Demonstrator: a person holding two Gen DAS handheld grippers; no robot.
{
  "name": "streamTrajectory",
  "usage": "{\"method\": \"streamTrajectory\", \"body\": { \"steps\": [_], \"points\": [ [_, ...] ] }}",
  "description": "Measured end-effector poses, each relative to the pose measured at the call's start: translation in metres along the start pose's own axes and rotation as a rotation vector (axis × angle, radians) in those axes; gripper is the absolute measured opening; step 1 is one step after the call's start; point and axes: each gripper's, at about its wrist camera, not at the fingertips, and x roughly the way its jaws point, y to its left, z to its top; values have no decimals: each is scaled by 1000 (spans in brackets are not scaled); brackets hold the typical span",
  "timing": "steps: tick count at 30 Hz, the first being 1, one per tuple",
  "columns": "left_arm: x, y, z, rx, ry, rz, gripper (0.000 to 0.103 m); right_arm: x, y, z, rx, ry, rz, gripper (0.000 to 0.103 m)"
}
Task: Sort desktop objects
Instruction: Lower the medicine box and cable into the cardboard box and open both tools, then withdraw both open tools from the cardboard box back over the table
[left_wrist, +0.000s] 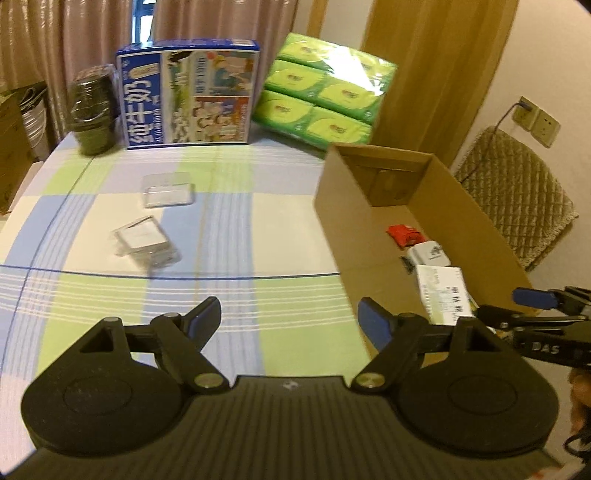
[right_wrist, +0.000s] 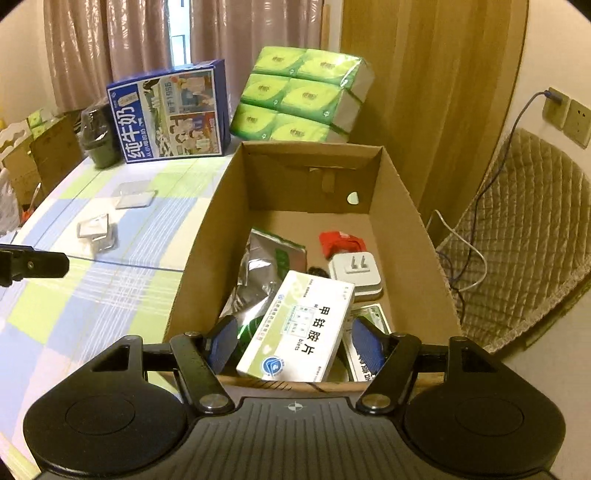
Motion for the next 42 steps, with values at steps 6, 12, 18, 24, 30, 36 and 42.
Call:
{"method": "streamTrajectory", "body": {
  "steps": [6, 12, 18, 24, 30, 36, 42],
  "points": [
    [-14, 37, -10, -6, -5, 49, 82, -10, 11, 8, 28, -27, 8, 68],
    [-29, 83, -18, 13, -11, 123, 88, -30, 40, 24, -1, -76, 52, 85],
    [-42, 127, -26, 45, -5, 168, 96, -38, 79, 43, -23, -115, 128, 100],
    [-42, 157, -27, 82, 8, 186, 102, -27, 120, 58, -84, -100, 177, 101],
    [-31, 172, -28, 149, 35, 178, 102, -8, 150, 65, -134, -79, 203, 101],
    [-17, 181, -26, 196, 52, 162, 102, 9, 170, 72, -183, -67, 226, 101],
    [-1, 183, -22, 253, 68, 148, 102, 30, 183, 80, -223, -45, 237, 101]
  ]
}}
